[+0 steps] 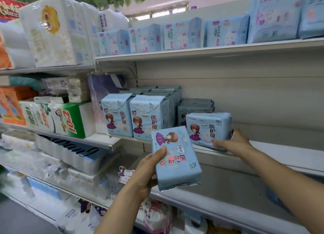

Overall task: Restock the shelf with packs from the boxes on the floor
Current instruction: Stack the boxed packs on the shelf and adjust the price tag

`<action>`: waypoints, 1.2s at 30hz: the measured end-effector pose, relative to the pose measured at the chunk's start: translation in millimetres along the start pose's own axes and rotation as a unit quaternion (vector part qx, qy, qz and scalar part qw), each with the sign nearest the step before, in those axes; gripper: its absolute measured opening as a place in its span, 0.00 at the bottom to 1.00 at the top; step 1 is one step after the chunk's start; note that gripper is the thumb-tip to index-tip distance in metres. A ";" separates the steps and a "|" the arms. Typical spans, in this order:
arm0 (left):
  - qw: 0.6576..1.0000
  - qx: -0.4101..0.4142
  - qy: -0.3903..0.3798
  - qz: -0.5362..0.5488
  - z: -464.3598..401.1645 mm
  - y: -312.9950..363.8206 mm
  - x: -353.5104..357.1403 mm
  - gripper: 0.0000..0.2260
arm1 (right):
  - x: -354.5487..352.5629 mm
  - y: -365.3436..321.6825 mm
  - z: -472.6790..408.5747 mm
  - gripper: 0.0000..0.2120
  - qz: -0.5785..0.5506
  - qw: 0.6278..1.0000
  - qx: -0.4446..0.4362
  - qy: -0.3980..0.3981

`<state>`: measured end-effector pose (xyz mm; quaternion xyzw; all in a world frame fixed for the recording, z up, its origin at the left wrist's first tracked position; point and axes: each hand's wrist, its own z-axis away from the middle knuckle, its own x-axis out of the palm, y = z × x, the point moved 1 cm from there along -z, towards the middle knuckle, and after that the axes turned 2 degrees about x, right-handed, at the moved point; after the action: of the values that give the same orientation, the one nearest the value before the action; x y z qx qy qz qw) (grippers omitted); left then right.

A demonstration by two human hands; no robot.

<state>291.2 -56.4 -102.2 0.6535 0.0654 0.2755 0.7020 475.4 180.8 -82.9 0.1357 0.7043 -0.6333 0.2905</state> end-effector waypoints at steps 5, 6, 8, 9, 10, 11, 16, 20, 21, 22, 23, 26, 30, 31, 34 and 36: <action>1.000 -0.006 -0.027 -0.001 -12.6 -3.0 -2.1 0.27 | 14.3 -2.1 -12.0 0.33 0.032 0.998 -0.059 0.020; 1.000 -0.007 -0.030 -0.002 -14.3 -3.2 -2.3 0.26 | 16.0 -4.7 -13.3 0.33 0.011 0.997 -0.072 0.020; 0.999 -0.008 -0.037 -0.008 -16.8 -3.0 -3.2 0.25 | 19.2 -9.5 -16.5 0.36 -0.014 0.995 -0.097 0.024; 0.999 -0.007 -0.041 -0.012 -18.1 -2.5 -3.7 0.25 | 20.7 -12.0 -18.5 0.38 -0.017 0.994 -0.107 0.025; 0.999 -0.006 -0.044 -0.013 -19.8 -2.4 -4.4 0.25 | 22.2 -13.9 -21.1 0.39 -0.018 0.993 -0.112 0.025; 0.999 -0.005 -0.046 -0.014 -21.4 -2.3 -5.3 0.25 | 23.3 -17.7 -22.3 0.37 -0.019 0.992 -0.119 0.024; 0.999 -0.007 -0.044 -0.010 -28.3 -2.0 -7.1 0.25 | 29.3 -29.3 -32.9 0.29 0.001 0.991 -0.132 0.018; 0.999 -0.009 -0.044 -0.004 -32.4 -4.5 -7.8 0.23 | 36.5 -31.9 -41.4 0.30 0.028 0.991 -0.130 0.019; 0.999 -0.009 -0.044 -0.003 -32.7 -5.0 -7.6 0.23 | 37.4 -35.6 -39.4 0.28 0.038 0.991 -0.130 0.020; 0.999 -0.009 -0.045 -0.003 -33.2 -5.3 -7.0 0.23 | 38.2 -37.8 -40.4 0.27 0.042 0.991 -0.128 0.022; 0.999 -0.008 -0.046 -0.003 -33.4 -5.8 -6.6 0.23 | 38.9 -39.8 -41.1 0.27 0.045 0.991 -0.127 0.023; 0.999 -0.006 -0.045 -0.004 -35.0 -8.4 -5.8 0.25 | 40.9 -43.2 -44.0 0.28 0.049 0.992 -0.113 0.016; 0.999 -0.006 -0.048 -0.009 -34.9 -9.5 -5.3 0.25 | 34.6 -45.6 -35.3 0.34 0.054 0.994 -0.097 0.021; 0.999 -0.006 -0.048 -0.006 -34.3 -9.6 -5.1 0.25 | 32.1 -45.0 -31.5 0.34 0.050 0.994 -0.092 0.042; 0.999 0.005 -0.053 0.009 -31.2 -11.3 -1.3 0.28 | 27.9 -42.5 -17.1 0.24 -0.012 0.991 -0.107 0.074; 0.998 0.026 -0.054 0.022 -28.6 -14.0 3.0 0.38 | 25.3 -41.9 -6.9 0.15 -0.087 0.989 -0.119 0.017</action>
<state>285.0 -29.7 -118.6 0.6865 0.0200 0.2535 0.6812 430.2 176.2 -63.4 0.0491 0.7886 -0.5655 0.2365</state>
